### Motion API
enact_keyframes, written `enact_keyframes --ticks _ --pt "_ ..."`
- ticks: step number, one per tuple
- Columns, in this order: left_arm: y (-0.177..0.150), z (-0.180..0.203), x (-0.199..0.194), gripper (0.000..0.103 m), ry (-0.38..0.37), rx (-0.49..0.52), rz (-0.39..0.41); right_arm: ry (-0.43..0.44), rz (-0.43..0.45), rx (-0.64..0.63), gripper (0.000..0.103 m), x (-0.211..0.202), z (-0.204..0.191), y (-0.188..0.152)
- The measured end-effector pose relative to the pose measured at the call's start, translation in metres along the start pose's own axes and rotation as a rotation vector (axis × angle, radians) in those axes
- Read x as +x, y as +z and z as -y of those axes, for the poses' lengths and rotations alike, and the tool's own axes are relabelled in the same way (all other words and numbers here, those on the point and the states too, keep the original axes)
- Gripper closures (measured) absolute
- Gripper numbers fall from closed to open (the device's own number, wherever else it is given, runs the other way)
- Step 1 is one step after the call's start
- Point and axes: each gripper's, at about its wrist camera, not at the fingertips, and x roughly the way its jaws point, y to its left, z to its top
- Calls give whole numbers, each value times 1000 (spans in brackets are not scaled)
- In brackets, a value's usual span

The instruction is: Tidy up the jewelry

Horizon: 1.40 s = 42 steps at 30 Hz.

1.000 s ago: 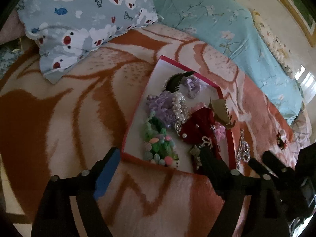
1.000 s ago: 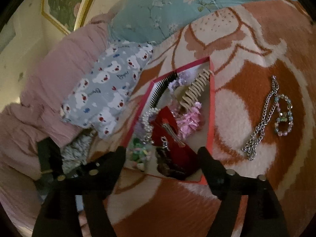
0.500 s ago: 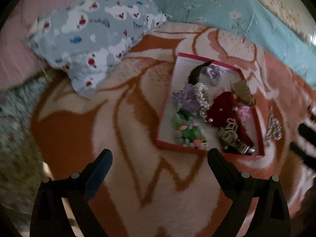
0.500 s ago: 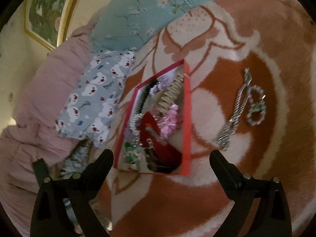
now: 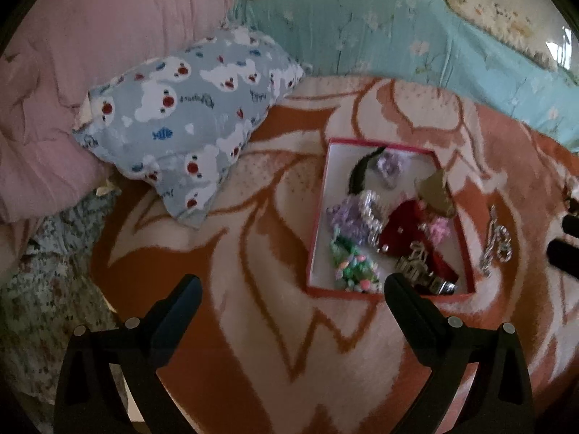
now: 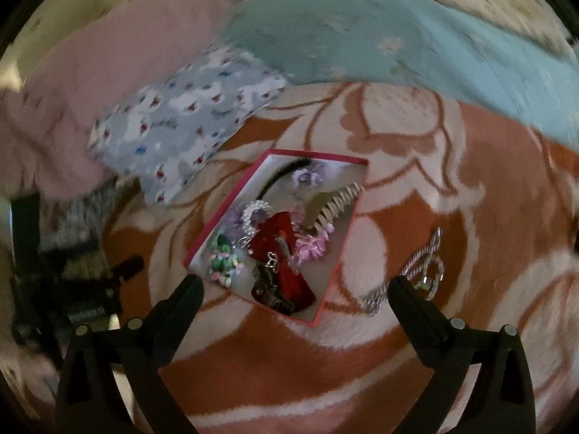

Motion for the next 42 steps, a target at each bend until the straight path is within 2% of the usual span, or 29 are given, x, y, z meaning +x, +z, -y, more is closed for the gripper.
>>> enact_keyframes --ticks 3,10,14,23,36,42 --pt "-1 -1 -1 1 1 -2 1 8 -11 -46 1 4 -10 5" --pt "-7 8 17 1 5 18 -47 55 -82 26 1 32 -9 -14" --pt "-4 10 25 1 -3 7 -58 75 -76 38 1 37 -8 -20" --pt "-6 19 35 1 -24 25 -76 51 -113 70 1 54 6 -30" --pt "-9 22 24 1 -26 18 -54 67 -62 74 1 40 10 -28" --pt "-9 23 23 1 -30 28 -54 69 -66 58 1 39 6 -27"
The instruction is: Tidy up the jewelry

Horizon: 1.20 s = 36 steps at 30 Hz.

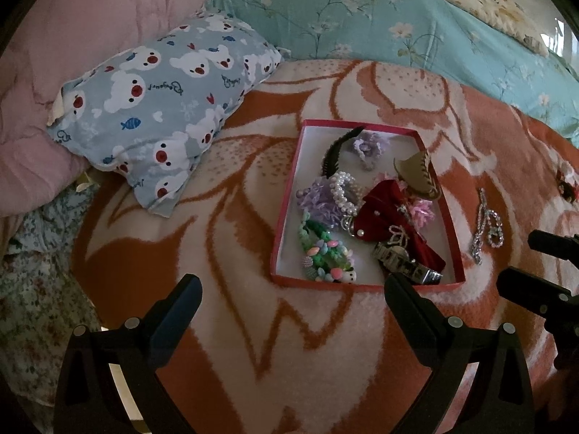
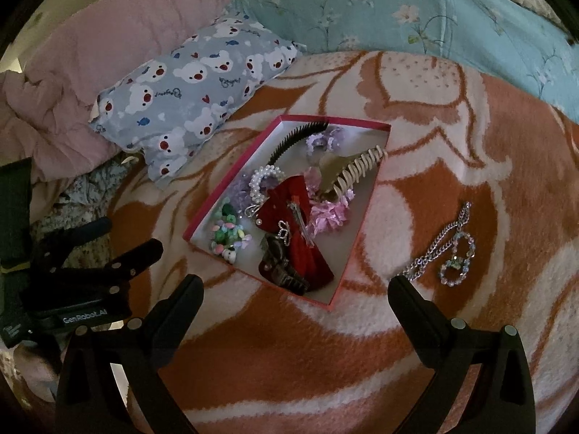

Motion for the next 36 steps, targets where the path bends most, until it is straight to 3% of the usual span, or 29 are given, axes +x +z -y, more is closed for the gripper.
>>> enact_keyframes --ticks 36 --pt "-1 -2 -3 1 4 -10 9 16 14 -3 1 -3 -5 0"
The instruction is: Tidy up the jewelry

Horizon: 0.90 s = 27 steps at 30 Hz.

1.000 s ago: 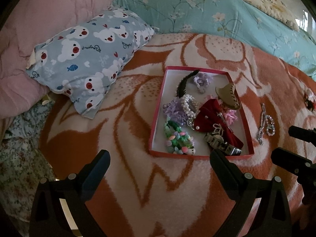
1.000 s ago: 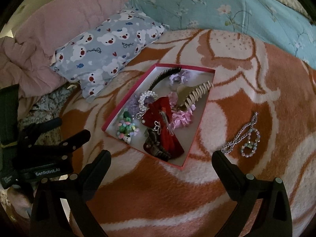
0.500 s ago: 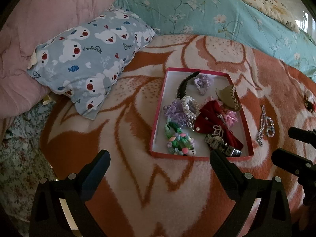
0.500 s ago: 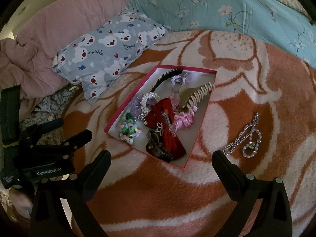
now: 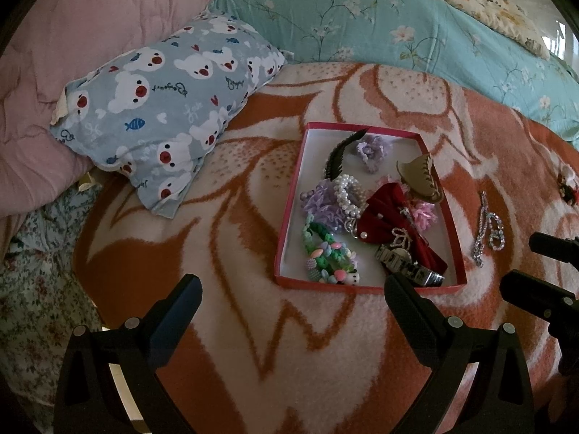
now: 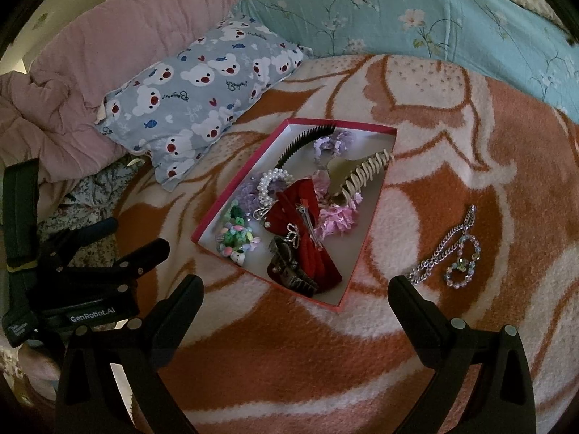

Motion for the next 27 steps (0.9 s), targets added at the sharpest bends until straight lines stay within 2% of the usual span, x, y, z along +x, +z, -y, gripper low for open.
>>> enact_keyframes --ticks 27 --pt "-3 -2 1 1 18 -6 0 6 12 13 1 -1 3 1"
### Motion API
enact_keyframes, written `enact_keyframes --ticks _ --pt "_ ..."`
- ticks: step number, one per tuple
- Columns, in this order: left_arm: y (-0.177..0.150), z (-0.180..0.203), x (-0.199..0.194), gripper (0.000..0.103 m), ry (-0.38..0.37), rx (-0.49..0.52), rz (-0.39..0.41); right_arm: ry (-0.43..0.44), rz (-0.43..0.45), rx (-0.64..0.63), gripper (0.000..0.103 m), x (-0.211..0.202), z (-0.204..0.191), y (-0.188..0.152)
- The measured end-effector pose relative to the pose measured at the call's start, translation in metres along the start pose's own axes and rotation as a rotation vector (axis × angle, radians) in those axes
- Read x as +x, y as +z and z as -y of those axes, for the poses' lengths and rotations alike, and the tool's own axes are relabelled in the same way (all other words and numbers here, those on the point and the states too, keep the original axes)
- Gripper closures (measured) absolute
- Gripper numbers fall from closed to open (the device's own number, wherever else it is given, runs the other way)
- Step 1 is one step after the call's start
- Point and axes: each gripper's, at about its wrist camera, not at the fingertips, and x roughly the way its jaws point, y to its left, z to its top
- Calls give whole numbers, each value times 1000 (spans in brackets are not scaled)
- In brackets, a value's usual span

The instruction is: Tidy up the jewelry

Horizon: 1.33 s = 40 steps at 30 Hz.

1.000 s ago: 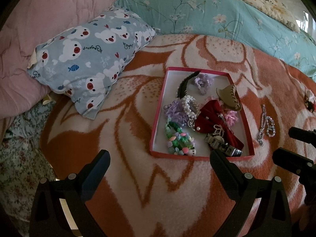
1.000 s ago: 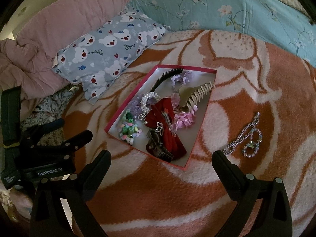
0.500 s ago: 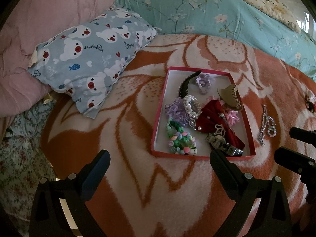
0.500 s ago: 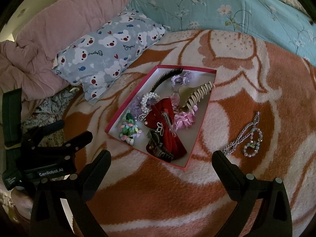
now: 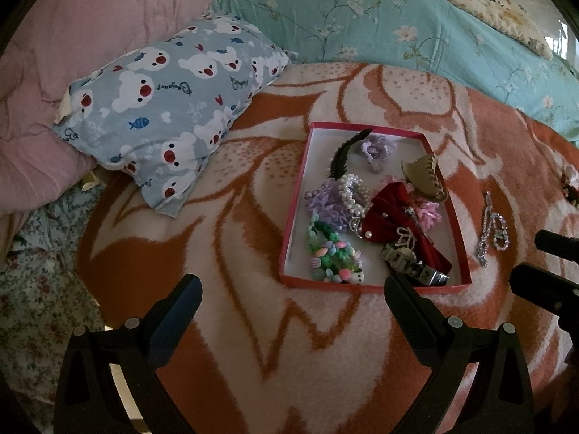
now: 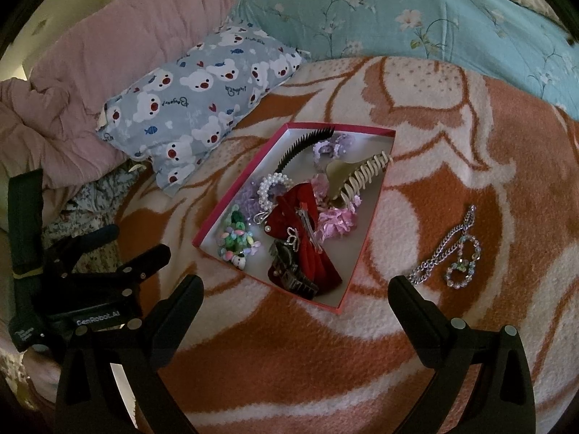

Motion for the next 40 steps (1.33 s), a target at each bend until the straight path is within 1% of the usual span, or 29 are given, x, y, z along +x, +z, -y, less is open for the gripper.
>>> enact_keyframes --ticks 11,30,34,40 --pt "-2 4 -2 1 15 11 16 1 0 1 1 0 1 0" --pt "-1 4 3 1 9 7 5 -1 -5 9 1 1 5 1" --pt "0 5 6 1 6 4 1 -4 -8 14 1 4 7 0" --pt "1 7 16 1 -14 -5 -15 -11 -28 33 1 19 11 -2"
